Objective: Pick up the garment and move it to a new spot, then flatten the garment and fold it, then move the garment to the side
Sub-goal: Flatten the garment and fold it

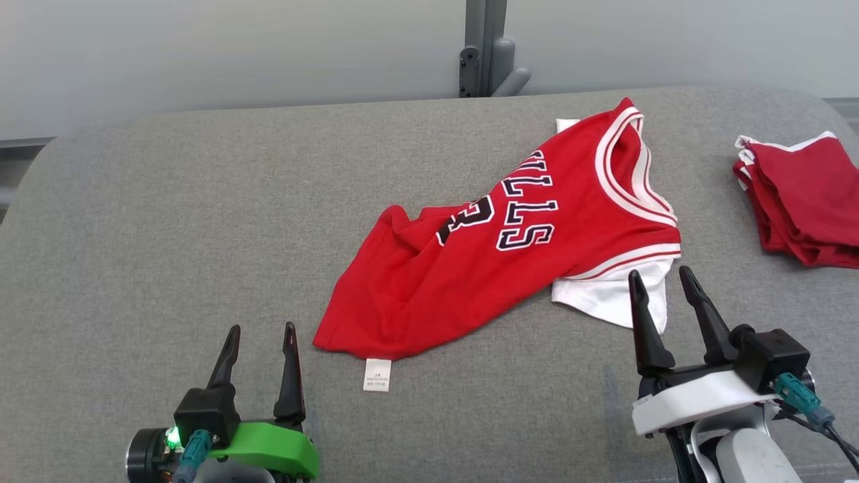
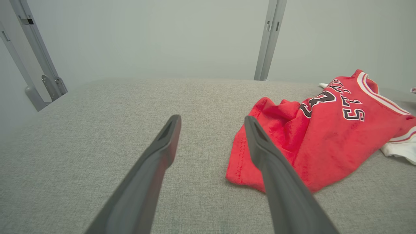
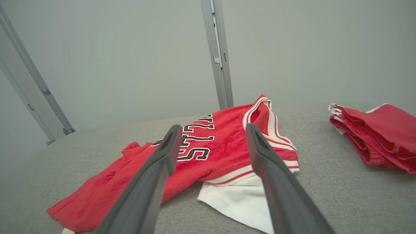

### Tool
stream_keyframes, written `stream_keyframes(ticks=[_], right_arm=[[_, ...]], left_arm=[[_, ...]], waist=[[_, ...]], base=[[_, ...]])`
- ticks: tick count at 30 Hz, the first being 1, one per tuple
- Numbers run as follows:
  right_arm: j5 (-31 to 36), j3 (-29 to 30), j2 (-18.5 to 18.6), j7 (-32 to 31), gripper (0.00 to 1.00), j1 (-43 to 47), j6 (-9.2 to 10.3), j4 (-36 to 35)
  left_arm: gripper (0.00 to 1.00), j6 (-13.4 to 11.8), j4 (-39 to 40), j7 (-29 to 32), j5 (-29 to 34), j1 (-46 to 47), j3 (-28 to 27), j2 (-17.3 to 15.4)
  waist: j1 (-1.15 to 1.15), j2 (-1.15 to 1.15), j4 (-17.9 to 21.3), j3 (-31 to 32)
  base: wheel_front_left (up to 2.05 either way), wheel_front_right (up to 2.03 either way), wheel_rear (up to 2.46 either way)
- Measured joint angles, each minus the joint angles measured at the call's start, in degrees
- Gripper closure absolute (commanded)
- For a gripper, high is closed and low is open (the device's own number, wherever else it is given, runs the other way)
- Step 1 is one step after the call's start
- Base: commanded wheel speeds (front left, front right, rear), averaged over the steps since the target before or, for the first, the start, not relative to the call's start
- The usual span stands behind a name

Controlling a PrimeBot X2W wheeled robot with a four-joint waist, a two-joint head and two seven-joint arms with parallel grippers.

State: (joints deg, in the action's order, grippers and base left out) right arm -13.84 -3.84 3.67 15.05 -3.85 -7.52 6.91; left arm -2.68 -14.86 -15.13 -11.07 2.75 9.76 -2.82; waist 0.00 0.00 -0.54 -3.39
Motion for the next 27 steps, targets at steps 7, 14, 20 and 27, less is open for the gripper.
stream_keyframes(ticks=[7, 14, 20, 27], right_arm=[[0.63, -0.62, -0.67, 0.00, 0.00, 0.57, 0.00, 1.18], [0.86, -0.54, -0.74, 0.01, 0.00, 0.66, 0.00, 1.77], [0.56, -0.56, -0.76, 0.01, 0.00, 0.66, 0.00, 2.01], [-0.79, 1.55, -0.86, 0.01, 0.00, 0.64, 0.00, 2.87]], left_arm=[[0.00, 0.15, -0.36, 0.00, 0.02, -0.90, -0.04, 0.00], [0.00, 0.22, -1.00, 0.00, 0.02, -1.05, 0.24, 0.00], [0.00, 0.21, -1.24, 0.00, 0.02, -1.05, 0.35, 0.00], [0.00, 0.14, -1.09, 0.00, 0.01, -1.03, 0.47, 0.00]], waist=[[0.00, 0.00, 0.43, 1.36], [0.00, 0.00, 0.69, 1.87], [0.00, 0.00, 0.58, 1.76], [0.00, 0.00, 0.35, 1.16]], base=[[0.00, 0.00, 0.00], [0.00, 0.00, 0.00], [0.00, 0.00, 0.00], [0.00, 0.00, 0.00]])
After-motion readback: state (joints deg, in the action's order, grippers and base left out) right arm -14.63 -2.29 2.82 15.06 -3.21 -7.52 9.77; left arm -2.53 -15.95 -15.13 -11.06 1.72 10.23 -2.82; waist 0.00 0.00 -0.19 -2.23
